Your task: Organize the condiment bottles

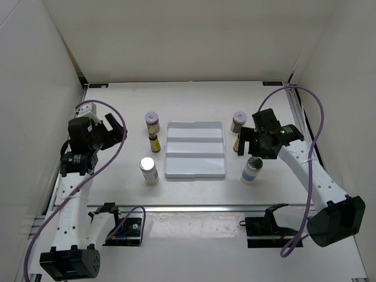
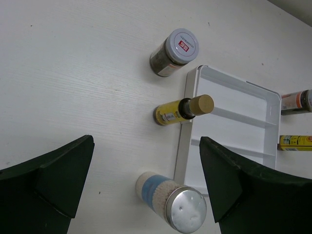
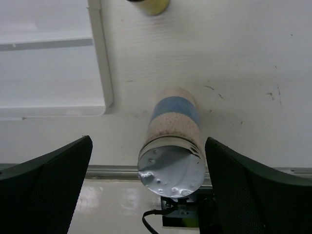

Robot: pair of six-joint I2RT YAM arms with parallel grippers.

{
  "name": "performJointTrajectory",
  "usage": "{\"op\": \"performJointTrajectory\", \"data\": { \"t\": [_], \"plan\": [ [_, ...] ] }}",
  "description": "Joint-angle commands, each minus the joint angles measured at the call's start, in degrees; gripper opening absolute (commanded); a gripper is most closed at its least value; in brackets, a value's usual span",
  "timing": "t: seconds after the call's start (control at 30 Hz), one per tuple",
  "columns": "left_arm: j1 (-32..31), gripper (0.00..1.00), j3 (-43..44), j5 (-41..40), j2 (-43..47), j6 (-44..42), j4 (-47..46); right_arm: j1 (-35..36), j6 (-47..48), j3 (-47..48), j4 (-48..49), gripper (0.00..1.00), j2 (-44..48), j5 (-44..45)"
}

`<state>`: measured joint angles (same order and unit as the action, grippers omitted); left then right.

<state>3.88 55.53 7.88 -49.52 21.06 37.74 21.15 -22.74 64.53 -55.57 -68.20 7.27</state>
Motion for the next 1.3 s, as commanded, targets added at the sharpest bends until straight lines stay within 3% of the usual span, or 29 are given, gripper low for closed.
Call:
{"op": "performJointTrajectory", "data": {
  "t": [0.0, 0.2, 0.43, 0.5, 0.6, 0.67, 0.83, 1.03, 1.27],
  "plan": [
    [-0.36, 1.00, -0.33, -0.85, 0.39, 0.39, -0.12, 1.18, -3.71, -1.94, -1.73, 1.00, 0.70, 7.92],
    [-0.36, 1.00, -0.33, -0.85, -0.14, 0.39, -0.12, 1.18, -6.25, -3.18, -2.79, 0.96, -0.70, 9.26],
    [-0.36, 1.00, -0.33, -0.85, -0.14, 0.39, -0.12, 1.18, -7.67, -6.35, -2.79, 0.64, -1.23, 5.92],
    [-0.36, 1.00, -0.33, -1.38, -0.66, 0.39, -0.12, 1.18, -7.67, -5.83, -3.48, 0.47, -0.53, 5.92],
    [-0.36, 1.00, -0.33, -1.38, -0.67, 0.39, -0.12, 1.18, -7.06, -2.67, -4.19, 0.28, 0.88, 5.92],
    [-0.36, 1.00, -0.33, -1.38, -0.67, 0.39, -0.12, 1.79, -6.44, 1.72, -6.21, 0.24, 1.41, 5.92],
    [-0.36, 1.00, -0.86, -1.38, -0.67, 0.39, -0.12, 7.67, -5.21, 12.97, -8.41, 0.04, 0.71, 5.92],
    [-0.36, 1.00, -0.86, -1.38, -0.67, 0.39, -0.12, 16.64, -7.05, 21.07, -8.07, 0.01, -4.21, 6.44],
    [-0.36, 1.00, -0.86, -0.85, -0.67, 0.39, -0.12, 21.48, -7.58, 16.42, 0.02, 0.01, -12.55, 7.67]
  ]
}}
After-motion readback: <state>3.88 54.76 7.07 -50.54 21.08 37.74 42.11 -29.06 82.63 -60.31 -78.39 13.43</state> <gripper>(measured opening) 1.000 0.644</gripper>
